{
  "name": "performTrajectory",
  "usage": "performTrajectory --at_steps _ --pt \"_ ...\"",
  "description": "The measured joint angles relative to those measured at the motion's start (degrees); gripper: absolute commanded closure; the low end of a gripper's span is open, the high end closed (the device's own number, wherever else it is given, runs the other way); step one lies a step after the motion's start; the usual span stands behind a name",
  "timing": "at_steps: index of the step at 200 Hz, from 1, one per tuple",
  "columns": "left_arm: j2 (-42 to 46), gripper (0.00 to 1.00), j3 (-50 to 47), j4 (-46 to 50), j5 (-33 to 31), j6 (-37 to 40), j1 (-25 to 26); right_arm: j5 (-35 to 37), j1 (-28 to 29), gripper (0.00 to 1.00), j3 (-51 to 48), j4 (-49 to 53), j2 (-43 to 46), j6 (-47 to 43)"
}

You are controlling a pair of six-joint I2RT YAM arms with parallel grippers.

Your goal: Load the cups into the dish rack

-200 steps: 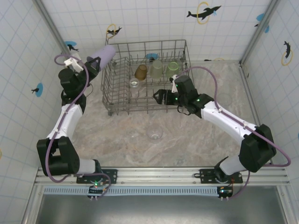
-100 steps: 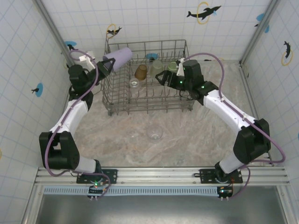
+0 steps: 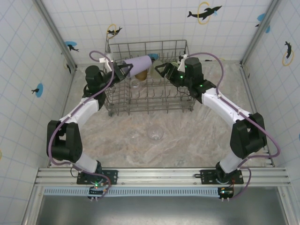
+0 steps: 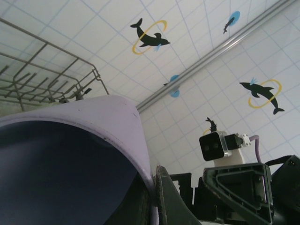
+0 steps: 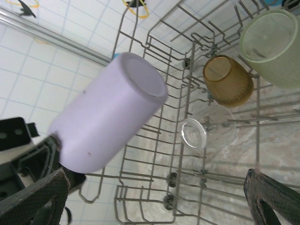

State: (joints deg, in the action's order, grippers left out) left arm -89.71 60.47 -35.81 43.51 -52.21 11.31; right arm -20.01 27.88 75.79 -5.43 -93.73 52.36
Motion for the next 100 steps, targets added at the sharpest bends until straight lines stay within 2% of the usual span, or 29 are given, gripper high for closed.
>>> performTrajectory --at_steps 100 --pt "-3.91 1.0 -0.04 -9.9 2.67 -4.74 2.62 -0.5 -0.52 0.01 0.0 -6.23 -2.93 7.06"
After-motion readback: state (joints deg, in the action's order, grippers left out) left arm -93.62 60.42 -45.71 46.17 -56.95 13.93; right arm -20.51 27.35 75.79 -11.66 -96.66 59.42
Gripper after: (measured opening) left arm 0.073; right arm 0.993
